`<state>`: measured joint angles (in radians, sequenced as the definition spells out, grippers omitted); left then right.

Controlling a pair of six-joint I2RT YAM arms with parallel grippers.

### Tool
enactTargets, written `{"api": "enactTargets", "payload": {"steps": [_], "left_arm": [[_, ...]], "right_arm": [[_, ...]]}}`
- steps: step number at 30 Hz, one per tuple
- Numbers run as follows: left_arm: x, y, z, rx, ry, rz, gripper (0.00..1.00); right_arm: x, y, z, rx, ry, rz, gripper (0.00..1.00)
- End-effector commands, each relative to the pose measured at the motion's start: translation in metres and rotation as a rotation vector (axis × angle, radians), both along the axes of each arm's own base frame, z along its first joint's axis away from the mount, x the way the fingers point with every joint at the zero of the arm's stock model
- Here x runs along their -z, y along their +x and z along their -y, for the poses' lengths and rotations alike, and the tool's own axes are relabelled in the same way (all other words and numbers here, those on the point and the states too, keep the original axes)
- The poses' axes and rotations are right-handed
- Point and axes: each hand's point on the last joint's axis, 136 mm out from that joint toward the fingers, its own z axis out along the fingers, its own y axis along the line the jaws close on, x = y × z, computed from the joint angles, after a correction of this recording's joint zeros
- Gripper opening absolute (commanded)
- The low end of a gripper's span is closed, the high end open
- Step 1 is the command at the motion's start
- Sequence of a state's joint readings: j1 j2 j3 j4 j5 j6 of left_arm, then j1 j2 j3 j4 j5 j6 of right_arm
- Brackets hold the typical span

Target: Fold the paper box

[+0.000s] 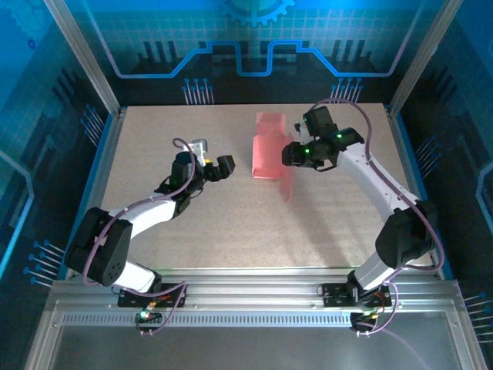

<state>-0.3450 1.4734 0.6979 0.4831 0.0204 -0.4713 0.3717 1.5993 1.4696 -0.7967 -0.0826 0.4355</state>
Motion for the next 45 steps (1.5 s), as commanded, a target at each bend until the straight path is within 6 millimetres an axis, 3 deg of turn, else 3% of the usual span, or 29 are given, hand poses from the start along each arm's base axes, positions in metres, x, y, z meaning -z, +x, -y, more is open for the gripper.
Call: {"api": "enactTargets", "payload": {"steps": [1, 7, 10, 12, 15, 18, 25, 30, 32, 33, 37, 40, 45], "left_arm": [[-0.013, 0.008, 0.007, 0.022, -0.026, 0.032, 0.99], [-0.009, 0.008, 0.006, 0.013, -0.031, 0.024, 0.99], [-0.006, 0.008, 0.005, 0.014, -0.040, 0.019, 0.99], [-0.006, 0.008, 0.005, 0.013, -0.043, 0.017, 0.99], [-0.004, 0.008, 0.004, 0.008, -0.040, 0.012, 0.99], [-0.002, 0.007, 0.003, 0.003, -0.040, 0.008, 0.99], [0.003, 0.002, 0.004, 0.018, -0.049, -0.009, 0.99], [0.006, 0.000, 0.003, 0.022, -0.049, -0.020, 0.99], [0.007, -0.001, 0.002, 0.021, -0.049, -0.022, 0.99], [0.008, -0.001, 0.002, 0.022, -0.049, -0.025, 0.99], [0.010, 0.000, 0.003, 0.031, -0.048, -0.033, 0.99], [0.012, 0.002, 0.005, 0.041, -0.053, -0.039, 0.99], [0.013, 0.005, 0.010, 0.055, -0.085, -0.038, 0.99]], "right_arm": [[0.014, 0.004, 0.001, -0.006, -0.016, -0.025, 0.44], [0.024, 0.008, 0.003, -0.003, -0.076, -0.035, 0.20], [0.026, 0.009, 0.007, 0.003, -0.112, -0.033, 0.18], [0.022, 0.010, 0.008, 0.008, -0.114, -0.017, 0.26], [0.015, 0.017, 0.010, 0.016, -0.124, 0.013, 0.55], [0.010, 0.035, 0.012, 0.034, -0.138, 0.030, 0.69], [0.013, 0.104, 0.022, -0.022, -0.215, 0.020, 0.76], [0.015, 0.146, 0.029, -0.040, -0.246, 0.010, 0.71], [0.001, 0.158, 0.036, -0.023, -0.252, 0.041, 0.71], [0.008, 0.163, 0.037, -0.027, -0.256, 0.036, 0.71], [-0.020, 0.171, 0.049, -0.005, -0.258, 0.124, 0.72], [-0.044, 0.170, 0.043, -0.070, -0.231, 0.228, 0.75], [-0.042, 0.173, 0.037, -0.253, -0.265, 0.286, 0.79]]}}
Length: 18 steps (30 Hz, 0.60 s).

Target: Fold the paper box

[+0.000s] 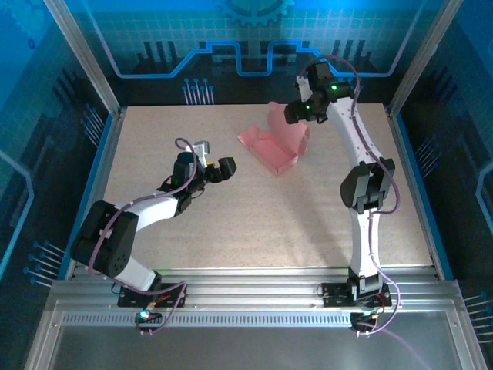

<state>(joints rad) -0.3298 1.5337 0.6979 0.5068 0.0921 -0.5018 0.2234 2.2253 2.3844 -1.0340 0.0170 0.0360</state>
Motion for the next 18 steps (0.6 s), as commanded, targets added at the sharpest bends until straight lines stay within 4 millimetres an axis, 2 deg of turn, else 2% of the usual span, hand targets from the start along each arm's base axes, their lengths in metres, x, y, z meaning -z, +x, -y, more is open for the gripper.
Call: {"api": "enactTargets", "payload": {"steps": [1, 7, 15, 16, 18], "left_arm": [[-0.007, 0.004, 0.004, 0.015, -0.052, 0.018, 0.99], [-0.007, 0.003, 0.004, 0.014, -0.052, 0.010, 0.99], [-0.011, 0.000, 0.003, 0.018, -0.039, 0.007, 0.99], [-0.012, 0.000, 0.003, 0.019, -0.035, 0.007, 0.99], [-0.010, -0.001, 0.002, 0.019, -0.027, 0.001, 0.99]], "right_arm": [[-0.017, 0.006, -0.006, -0.165, -0.017, 0.078, 0.79], [-0.005, 0.019, -0.017, -0.232, 0.039, 0.070, 0.76], [0.036, 0.036, -0.019, -0.243, 0.016, 0.029, 0.70], [0.040, 0.037, -0.019, -0.241, 0.018, 0.022, 0.67], [0.041, 0.037, -0.021, -0.240, 0.023, 0.019, 0.53]]}}
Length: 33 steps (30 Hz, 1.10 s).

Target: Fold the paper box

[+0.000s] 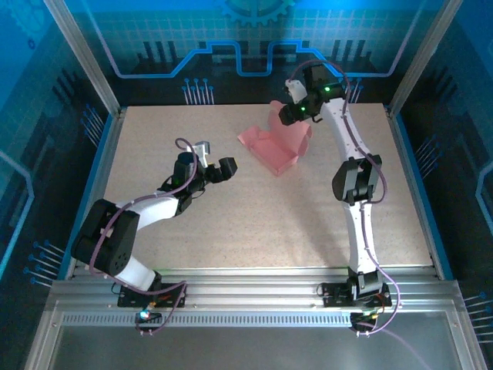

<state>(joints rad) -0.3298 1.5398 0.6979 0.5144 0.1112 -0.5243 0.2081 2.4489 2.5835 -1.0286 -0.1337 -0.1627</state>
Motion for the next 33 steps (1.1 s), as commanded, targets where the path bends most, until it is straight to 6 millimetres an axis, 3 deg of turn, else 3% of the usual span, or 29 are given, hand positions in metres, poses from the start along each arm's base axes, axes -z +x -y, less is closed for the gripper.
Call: {"api": "enactTargets", "payload": {"steps": [1, 2, 5, 15, 22, 29, 33], "left_arm": [[-0.010, 0.000, -0.001, 0.011, 0.002, 0.013, 0.99], [-0.010, 0.000, -0.001, 0.010, 0.005, 0.013, 0.99], [-0.009, 0.000, -0.002, 0.006, 0.009, 0.013, 0.99], [-0.009, 0.006, -0.011, -0.098, -0.033, -0.034, 0.99], [-0.012, 0.007, 0.005, -0.200, 0.001, -0.123, 0.98], [-0.025, 0.018, 0.026, -0.269, -0.121, -0.223, 0.75], [-0.022, 0.023, 0.034, -0.296, -0.114, -0.323, 0.62]], "right_arm": [[-0.006, 0.003, 0.001, -0.008, 0.012, 0.011, 0.37], [-0.008, 0.002, -0.002, -0.013, 0.012, 0.017, 0.20], [-0.018, -0.001, -0.009, -0.022, -0.026, 0.053, 0.00], [-0.079, -0.036, -0.028, 0.077, -0.089, 0.277, 0.00], [-0.105, -0.081, -0.043, 0.193, -0.041, 0.465, 0.00], [-0.112, -0.131, -0.063, 0.239, 0.007, 0.636, 0.00], [-0.117, -0.152, -0.069, 0.244, 0.013, 0.691, 0.00]]}}
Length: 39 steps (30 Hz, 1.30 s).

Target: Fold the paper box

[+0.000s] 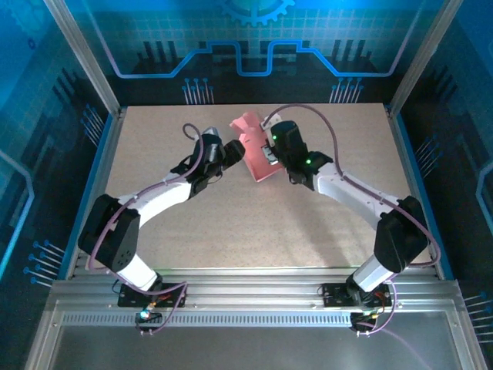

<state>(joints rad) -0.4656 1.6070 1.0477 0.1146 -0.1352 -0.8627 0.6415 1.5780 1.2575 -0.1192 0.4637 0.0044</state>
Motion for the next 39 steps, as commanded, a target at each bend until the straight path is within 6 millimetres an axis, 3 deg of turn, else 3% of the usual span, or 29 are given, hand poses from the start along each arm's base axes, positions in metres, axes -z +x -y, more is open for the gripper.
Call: {"api": "enactTargets", "payload": {"steps": [1, 7, 16, 21, 23, 30, 39], "left_arm": [[0.017, -0.003, 0.000, -0.058, 0.015, -0.146, 0.60], [0.025, -0.003, -0.008, -0.119, 0.071, -0.215, 0.51], [0.017, 0.010, 0.004, -0.075, 0.068, -0.180, 0.36], [0.015, 0.012, 0.015, -0.026, 0.071, -0.169, 0.36], [0.013, 0.009, 0.014, -0.024, 0.075, -0.164, 0.42], [0.003, 0.009, 0.009, -0.028, 0.089, -0.117, 0.42], [0.012, 0.021, 0.011, -0.040, 0.102, -0.139, 0.28]], "right_arm": [[-0.054, -0.003, 0.005, 0.080, 0.098, 0.194, 0.00], [-0.068, -0.019, 0.003, 0.064, 0.097, 0.239, 0.00], [-0.077, -0.033, -0.005, 0.019, 0.103, 0.240, 0.00], [-0.068, -0.032, -0.009, 0.009, 0.087, 0.209, 0.00], [-0.066, -0.029, -0.009, 0.016, 0.081, 0.206, 0.00], [-0.066, -0.025, -0.013, 0.001, 0.068, 0.189, 0.00], [-0.072, -0.033, -0.016, -0.030, 0.078, 0.195, 0.00]]}}
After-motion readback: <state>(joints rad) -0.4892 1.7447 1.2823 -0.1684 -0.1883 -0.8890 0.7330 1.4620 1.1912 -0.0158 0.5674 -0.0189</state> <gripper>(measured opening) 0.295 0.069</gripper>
